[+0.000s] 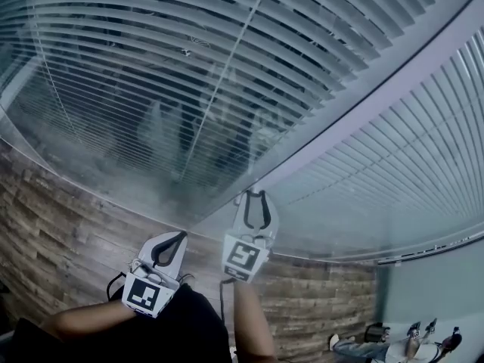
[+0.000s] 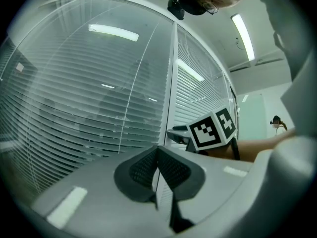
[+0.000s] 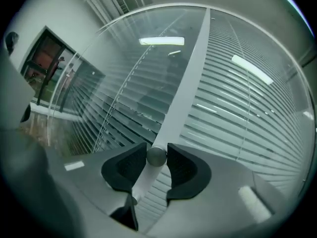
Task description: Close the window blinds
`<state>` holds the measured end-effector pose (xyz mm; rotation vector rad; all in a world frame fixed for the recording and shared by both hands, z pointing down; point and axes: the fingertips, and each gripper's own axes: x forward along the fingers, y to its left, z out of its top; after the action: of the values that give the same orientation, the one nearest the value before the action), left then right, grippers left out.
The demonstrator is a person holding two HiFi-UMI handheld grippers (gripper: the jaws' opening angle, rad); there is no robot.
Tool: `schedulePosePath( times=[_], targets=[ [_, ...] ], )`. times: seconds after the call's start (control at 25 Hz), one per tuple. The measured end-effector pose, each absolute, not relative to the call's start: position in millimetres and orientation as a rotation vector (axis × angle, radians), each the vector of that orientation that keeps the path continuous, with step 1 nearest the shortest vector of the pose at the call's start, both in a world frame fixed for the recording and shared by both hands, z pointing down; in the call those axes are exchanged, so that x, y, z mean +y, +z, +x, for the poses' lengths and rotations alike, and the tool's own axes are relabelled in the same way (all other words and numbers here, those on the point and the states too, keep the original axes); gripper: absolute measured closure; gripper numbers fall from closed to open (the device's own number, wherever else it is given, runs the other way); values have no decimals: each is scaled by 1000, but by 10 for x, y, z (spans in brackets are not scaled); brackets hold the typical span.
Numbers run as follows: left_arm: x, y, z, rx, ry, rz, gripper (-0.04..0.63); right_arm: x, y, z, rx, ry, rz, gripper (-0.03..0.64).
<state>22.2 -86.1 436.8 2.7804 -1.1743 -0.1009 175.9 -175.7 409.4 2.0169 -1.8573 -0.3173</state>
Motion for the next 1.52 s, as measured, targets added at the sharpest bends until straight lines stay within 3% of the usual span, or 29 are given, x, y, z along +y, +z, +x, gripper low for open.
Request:
schedulePosePath(
  times=[0.12, 0.32, 0.4, 0.64, 0.72, 0.84, 0.96, 1.4, 1.52],
  targets=[
    [-858, 4367, 225, -1176, -96, 2790, 594, -1755, 4094, 1813, -1972, -166, 2130, 486],
    [-870, 4370, 231, -1174, -100, 2784, 594, -1743, 4111, 1963, -2308, 471, 2428, 488],
    [-853, 4363, 247, -1172, -100, 2786, 594, -1735, 4106, 1954, -2283, 401, 2396, 485],
    [-870, 4370, 221, -1180, -99, 2774, 594, -1665, 3969, 1797, -1964, -287, 2106, 479],
    [-883, 4372, 218, -1182, -104, 2773, 594, -1699, 4007, 1770, -1932, -341, 2038, 479],
    [-883, 4378, 226, -1185, -102, 2778, 594, -1777, 4112, 1789, -1928, -300, 2003, 454],
    [-896, 4381, 211, -1188, -97, 2775, 594, -1796, 4146, 1805, -1916, -267, 2019, 483],
    [-873, 4338, 261, -1153, -86, 2802, 594, -1781, 4078, 1943, -2352, 509, 2387, 483],
    [-874, 4342, 266, -1154, -85, 2804, 594, -1774, 4067, 1915, -2252, 340, 2323, 481]
  ],
)
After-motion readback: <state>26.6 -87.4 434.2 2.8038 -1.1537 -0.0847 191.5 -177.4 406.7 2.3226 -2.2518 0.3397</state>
